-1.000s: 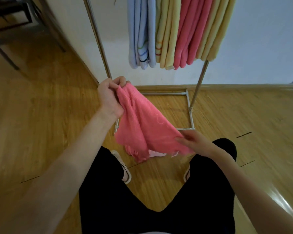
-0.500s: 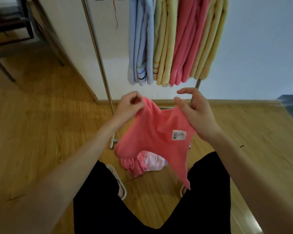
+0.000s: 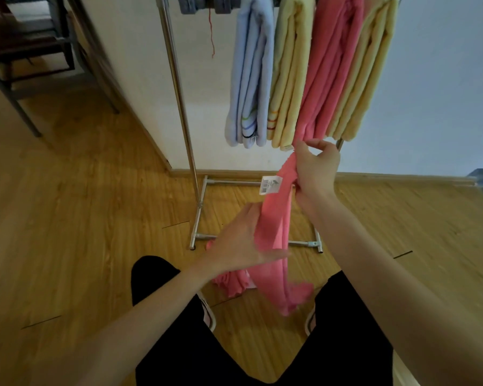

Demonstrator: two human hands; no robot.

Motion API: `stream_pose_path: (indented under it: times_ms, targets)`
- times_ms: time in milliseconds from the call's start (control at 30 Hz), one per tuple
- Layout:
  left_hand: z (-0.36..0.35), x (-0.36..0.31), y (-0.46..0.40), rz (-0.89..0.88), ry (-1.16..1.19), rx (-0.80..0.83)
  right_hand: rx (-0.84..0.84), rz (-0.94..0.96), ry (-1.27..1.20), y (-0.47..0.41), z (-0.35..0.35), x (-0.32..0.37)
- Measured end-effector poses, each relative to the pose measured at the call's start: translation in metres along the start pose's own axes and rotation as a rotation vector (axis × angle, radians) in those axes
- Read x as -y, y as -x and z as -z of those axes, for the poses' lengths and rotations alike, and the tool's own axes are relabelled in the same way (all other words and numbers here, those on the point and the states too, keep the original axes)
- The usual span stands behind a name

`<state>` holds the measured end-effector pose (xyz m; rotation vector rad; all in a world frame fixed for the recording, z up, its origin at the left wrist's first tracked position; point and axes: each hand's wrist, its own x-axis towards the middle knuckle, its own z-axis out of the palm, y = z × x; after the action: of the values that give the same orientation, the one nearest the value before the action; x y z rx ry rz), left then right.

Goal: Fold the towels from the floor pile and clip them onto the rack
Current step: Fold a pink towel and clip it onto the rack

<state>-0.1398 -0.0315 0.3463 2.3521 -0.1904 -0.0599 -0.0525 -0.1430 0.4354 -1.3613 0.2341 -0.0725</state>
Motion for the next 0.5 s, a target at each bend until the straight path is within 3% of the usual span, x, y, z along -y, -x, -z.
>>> stream_pose_path:
  times_ms: [133,267,400,500]
  targets:
    - [-0.018,-0.01,0.0,0.028,0.026,-0.326,-0.028,0.023,-0.022,0.002,-0.007,0.003]
    - [-0.019,-0.007,-0.005,-0.026,0.058,-0.531,-0.07,0.018,-0.062,0.003,-0.003,0.01]
    - [-0.012,0.001,-0.003,-0.096,0.179,-0.542,-0.147,-0.006,-0.081,-0.004,0.01,0.011]
    - [-0.007,0.003,-0.003,0.046,0.418,-0.442,-0.19,-0.035,-0.094,-0.006,0.018,0.007]
